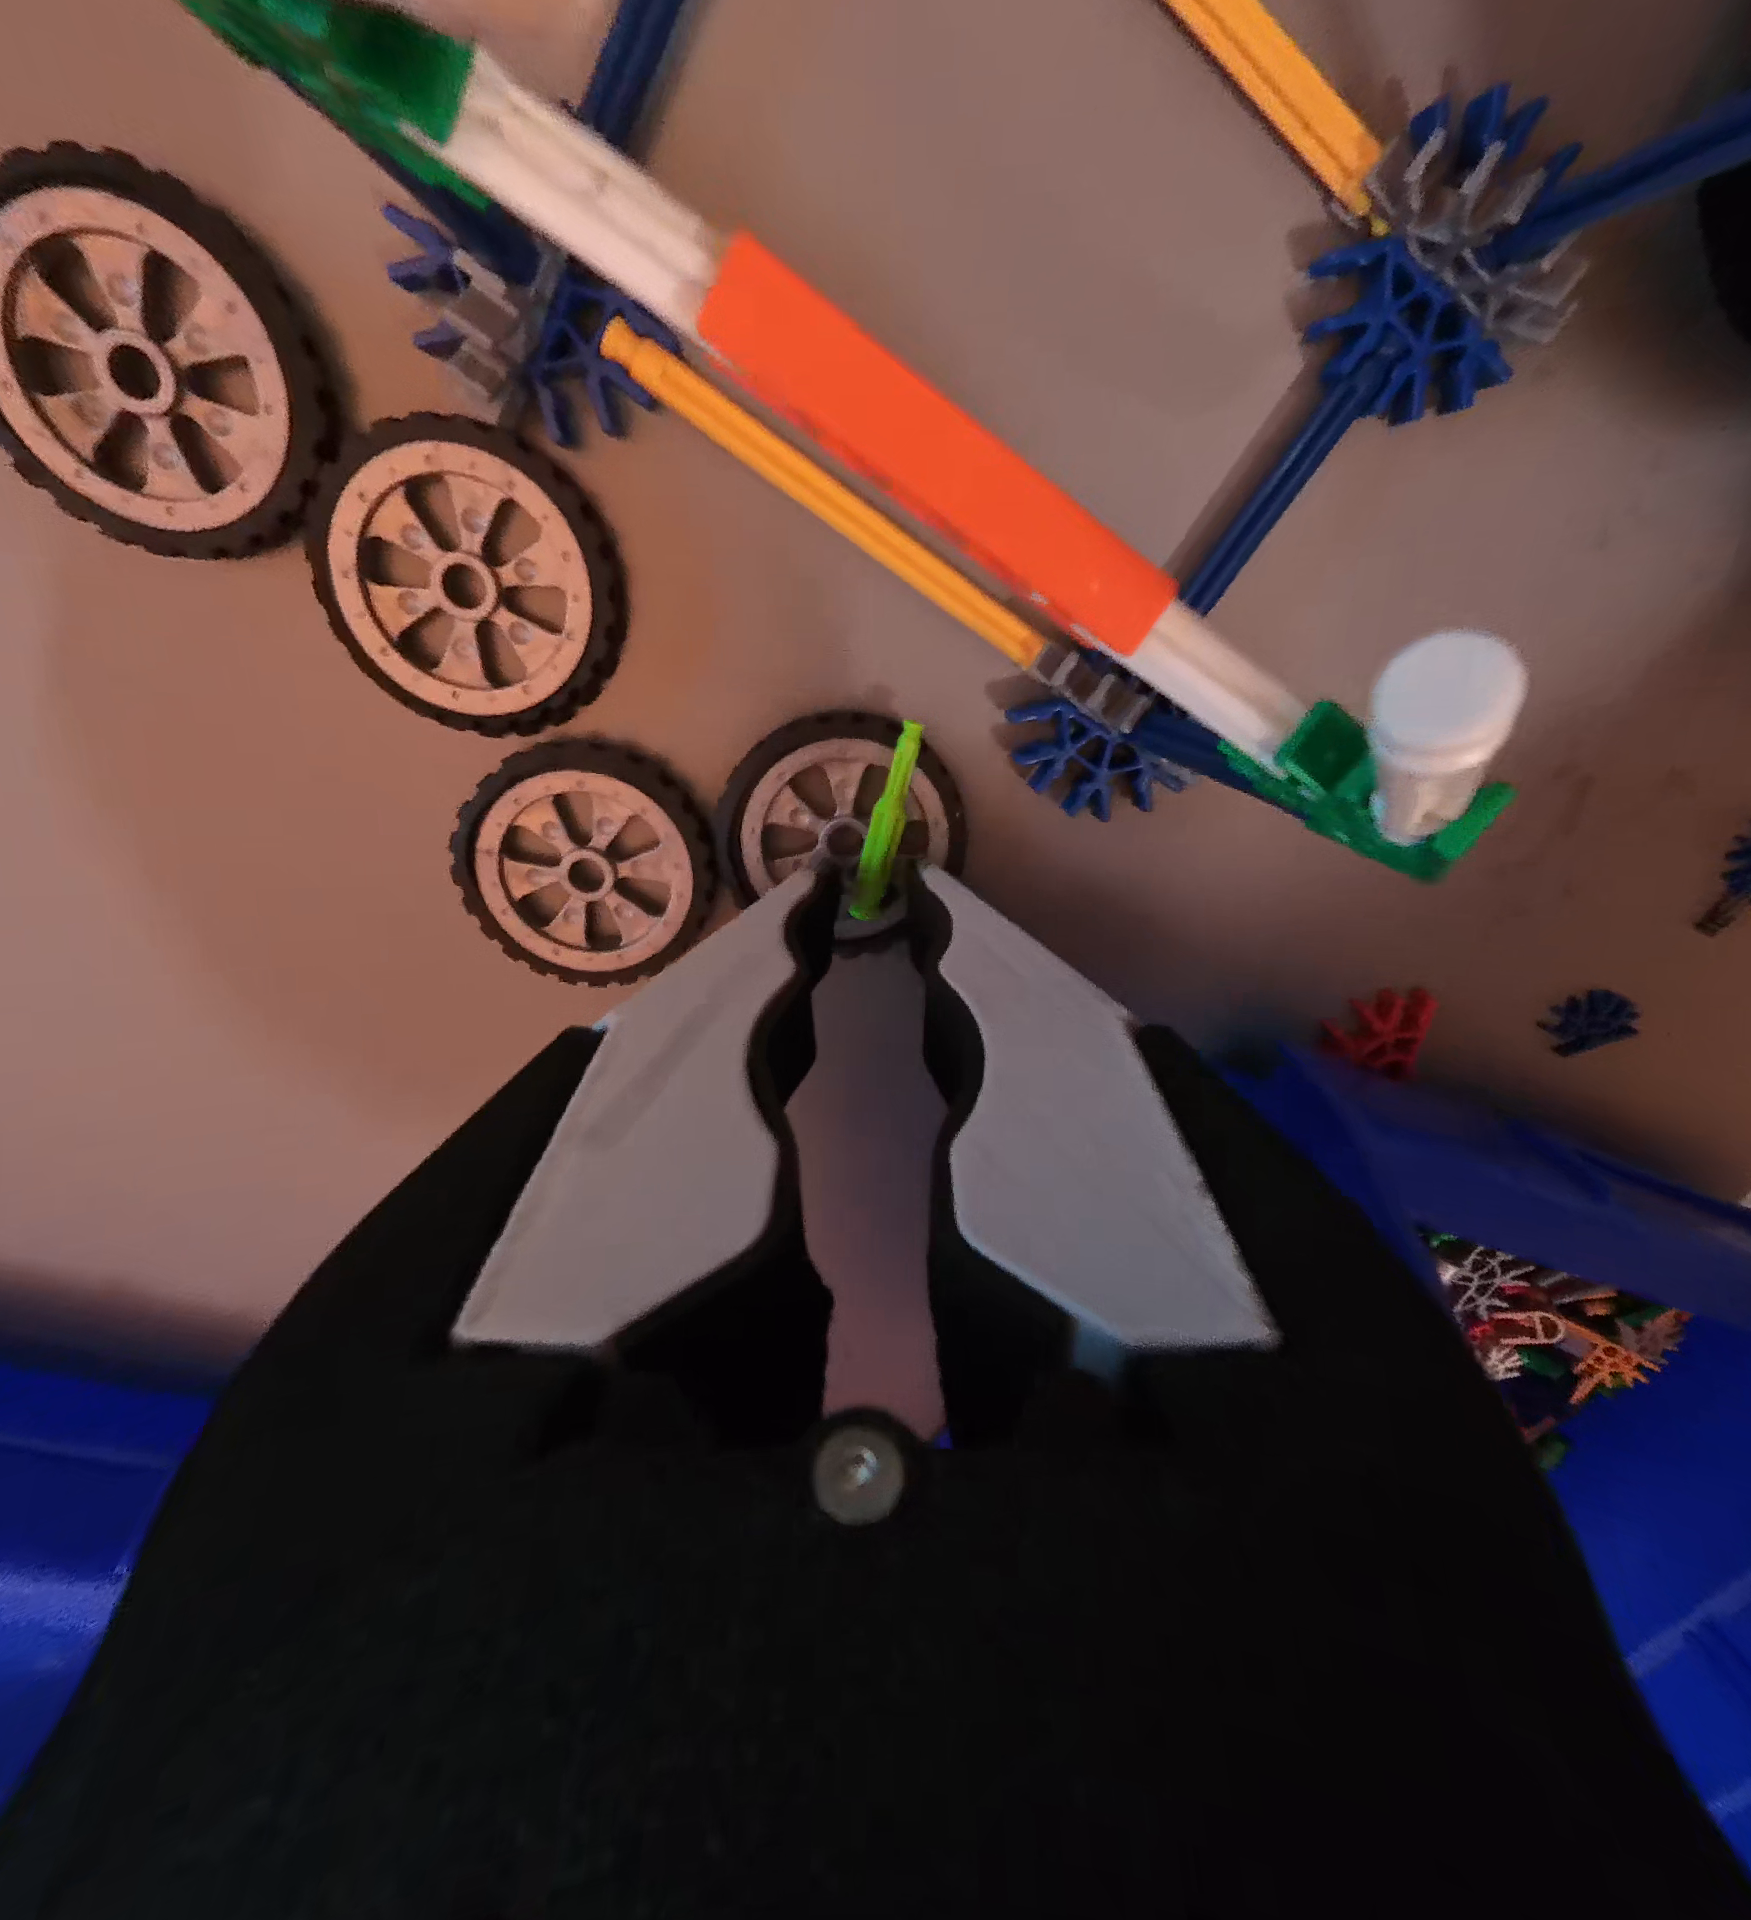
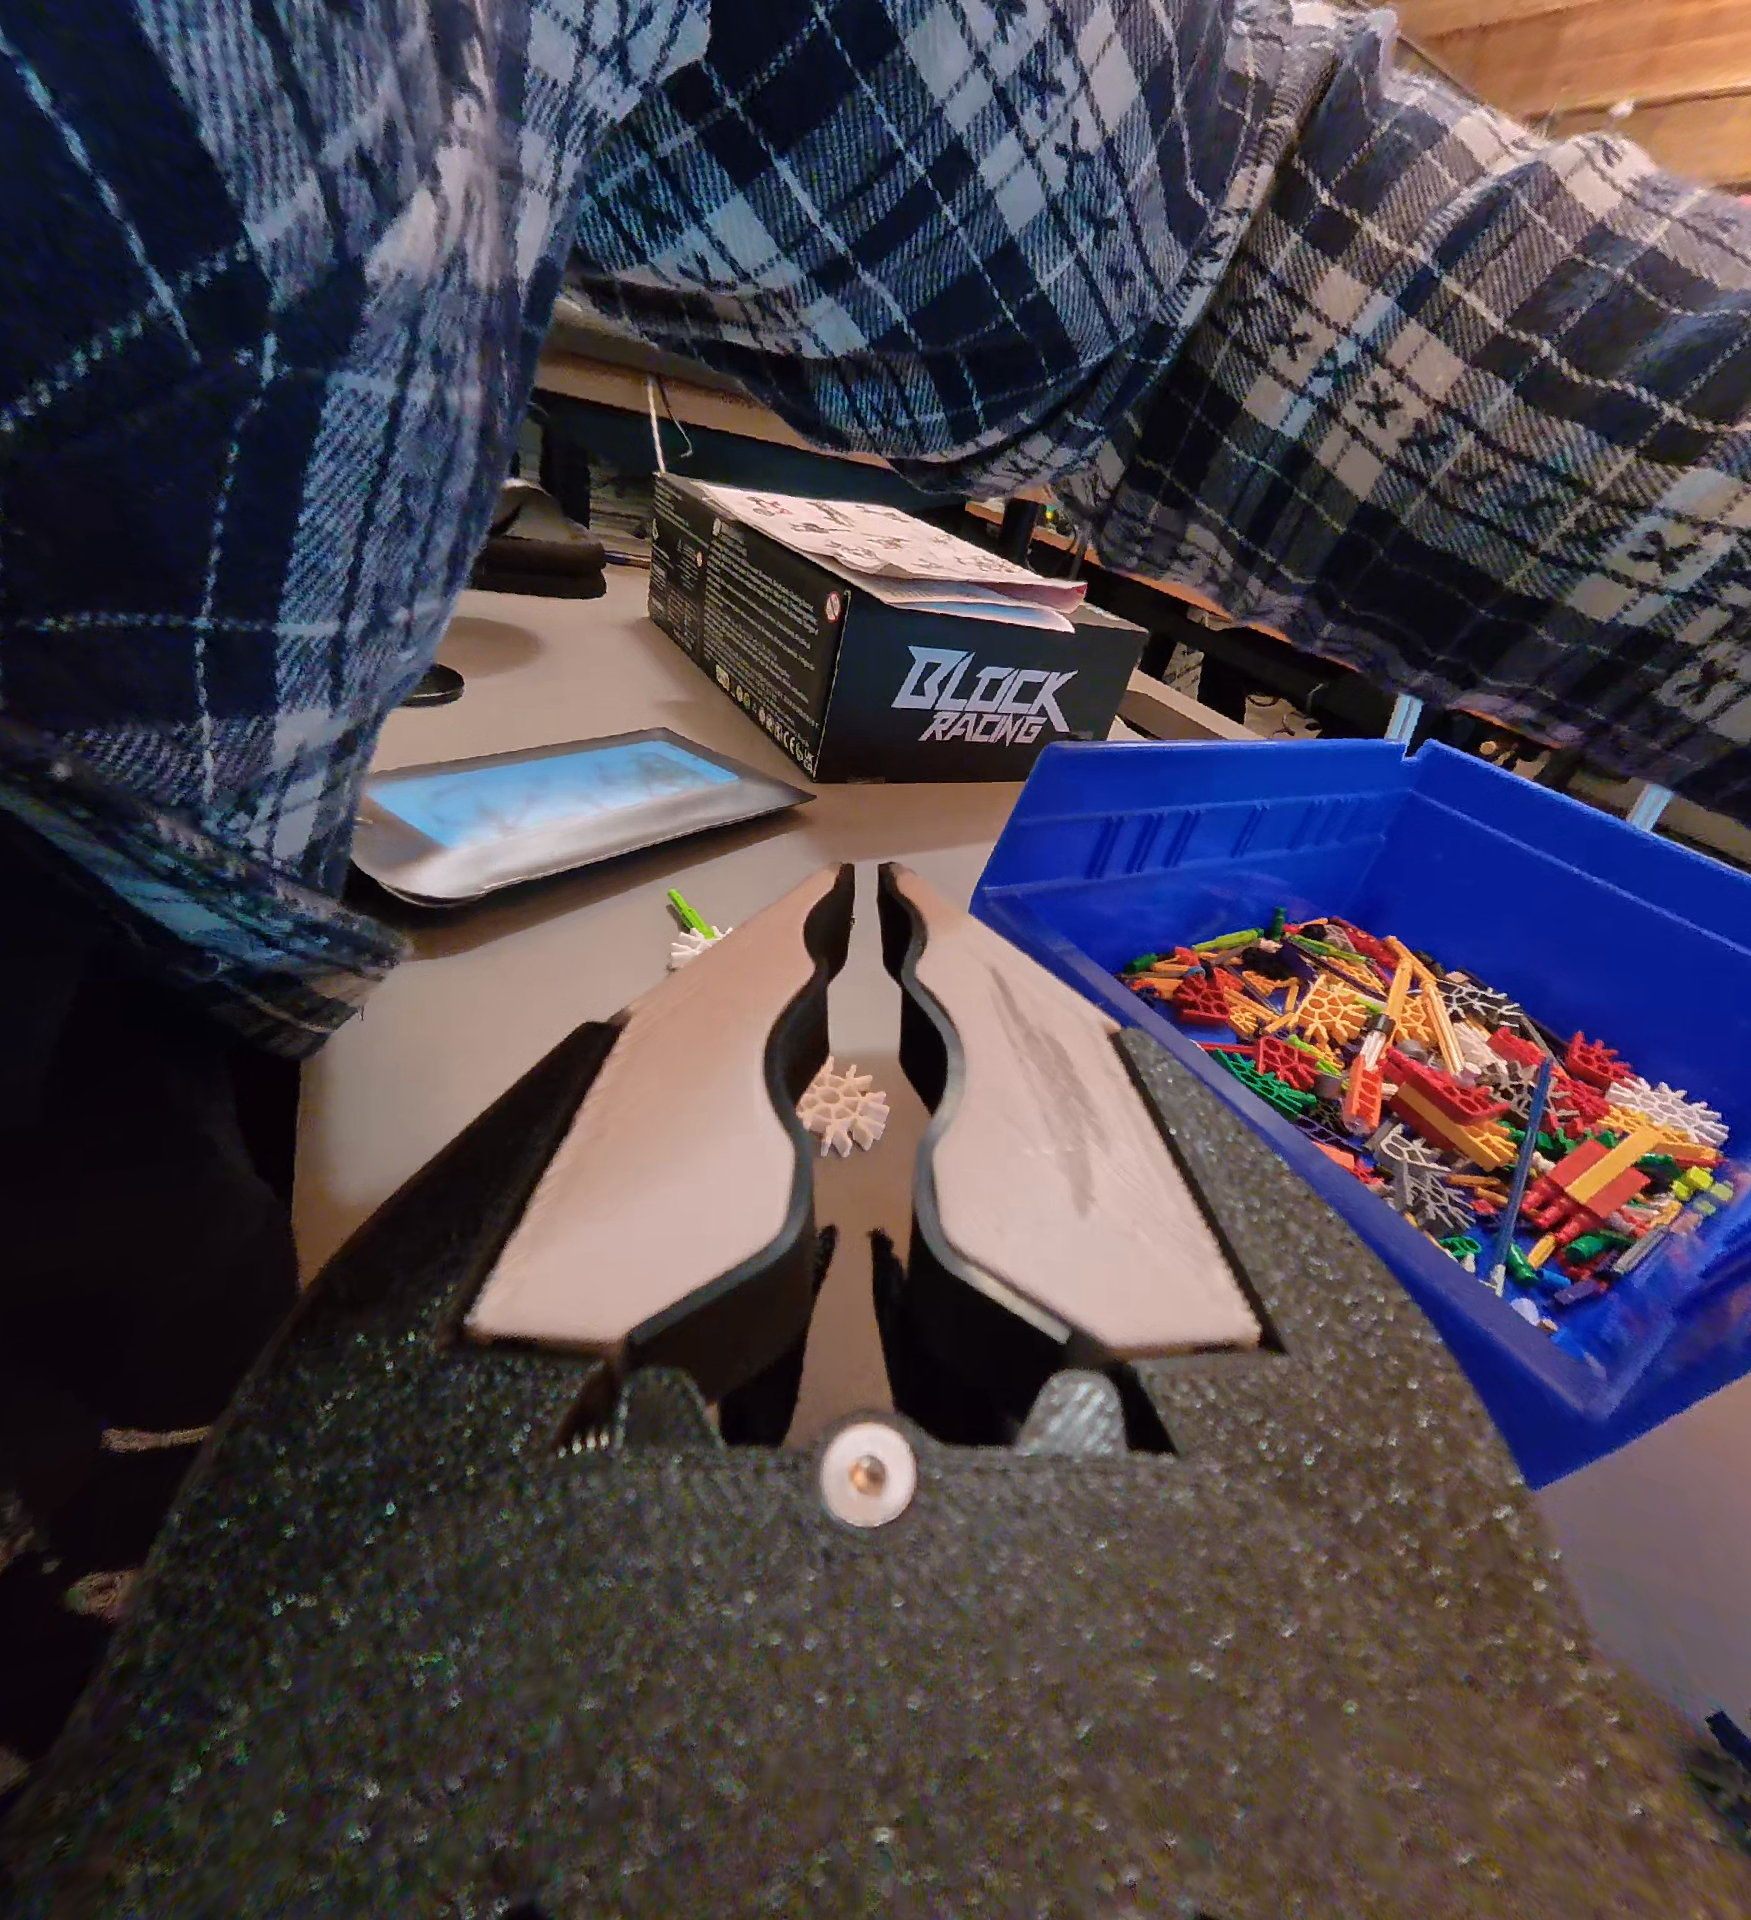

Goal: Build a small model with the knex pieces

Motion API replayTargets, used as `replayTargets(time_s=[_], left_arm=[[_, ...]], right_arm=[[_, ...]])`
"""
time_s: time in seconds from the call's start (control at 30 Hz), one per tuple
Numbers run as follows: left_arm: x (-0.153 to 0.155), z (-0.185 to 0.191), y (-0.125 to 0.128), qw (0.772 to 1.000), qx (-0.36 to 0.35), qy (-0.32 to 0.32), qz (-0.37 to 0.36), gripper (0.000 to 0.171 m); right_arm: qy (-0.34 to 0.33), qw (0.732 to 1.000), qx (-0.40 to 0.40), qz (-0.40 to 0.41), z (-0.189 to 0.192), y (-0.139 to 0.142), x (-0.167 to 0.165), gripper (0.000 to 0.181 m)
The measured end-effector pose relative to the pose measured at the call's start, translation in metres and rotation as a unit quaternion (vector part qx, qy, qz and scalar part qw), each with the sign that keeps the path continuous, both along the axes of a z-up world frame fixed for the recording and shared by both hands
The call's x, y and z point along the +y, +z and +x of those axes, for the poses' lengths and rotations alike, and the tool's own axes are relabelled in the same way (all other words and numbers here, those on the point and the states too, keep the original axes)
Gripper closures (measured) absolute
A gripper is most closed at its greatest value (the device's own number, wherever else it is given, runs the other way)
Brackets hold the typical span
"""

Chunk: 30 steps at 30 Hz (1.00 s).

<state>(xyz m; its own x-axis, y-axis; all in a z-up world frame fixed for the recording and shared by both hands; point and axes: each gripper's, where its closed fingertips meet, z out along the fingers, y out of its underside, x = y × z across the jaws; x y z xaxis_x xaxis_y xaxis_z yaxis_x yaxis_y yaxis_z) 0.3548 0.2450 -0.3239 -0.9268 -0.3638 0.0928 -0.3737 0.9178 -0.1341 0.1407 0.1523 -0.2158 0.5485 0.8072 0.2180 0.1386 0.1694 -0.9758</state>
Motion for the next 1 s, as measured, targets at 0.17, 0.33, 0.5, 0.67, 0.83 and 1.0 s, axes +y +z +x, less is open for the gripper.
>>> replayTargets(time_s=[0.17, 0.33, 0.5, 0.67, 0.83, 1.0], left_arm=[[-0.002, -0.002, -0.001, 1.000, 0.008, -0.010, -0.004, 0.164], [0.000, -0.001, 0.000, 1.000, 0.000, -0.008, -0.003, 0.166], [0.004, -0.004, 0.003, 1.000, -0.002, -0.005, 0.004, 0.167], [0.006, 0.000, 0.015, 1.000, -0.025, 0.011, -0.004, 0.167], [0.013, -0.002, 0.050, 0.997, -0.071, 0.033, 0.009, 0.167], [0.015, -0.038, 0.109, 0.990, -0.117, 0.079, 0.023, 0.167]], right_arm=[[-0.002, 1.000, 0.002, 0.001, 0.001, 0.001, 0.000, 0.177], [-0.001, 1.000, 0.001, 0.002, 0.001, 0.001, 0.000, 0.177], [-0.002, 1.000, 0.002, 0.002, 0.001, 0.001, 0.000, 0.177], [0.000, 1.000, 0.000, 0.002, 0.001, 0.000, 0.000, 0.177], [-0.005, 1.000, 0.005, 0.002, 0.004, 0.001, 0.001, 0.177], [-0.023, 1.000, 0.016, -0.001, 0.011, 0.004, 0.007, 0.177]])
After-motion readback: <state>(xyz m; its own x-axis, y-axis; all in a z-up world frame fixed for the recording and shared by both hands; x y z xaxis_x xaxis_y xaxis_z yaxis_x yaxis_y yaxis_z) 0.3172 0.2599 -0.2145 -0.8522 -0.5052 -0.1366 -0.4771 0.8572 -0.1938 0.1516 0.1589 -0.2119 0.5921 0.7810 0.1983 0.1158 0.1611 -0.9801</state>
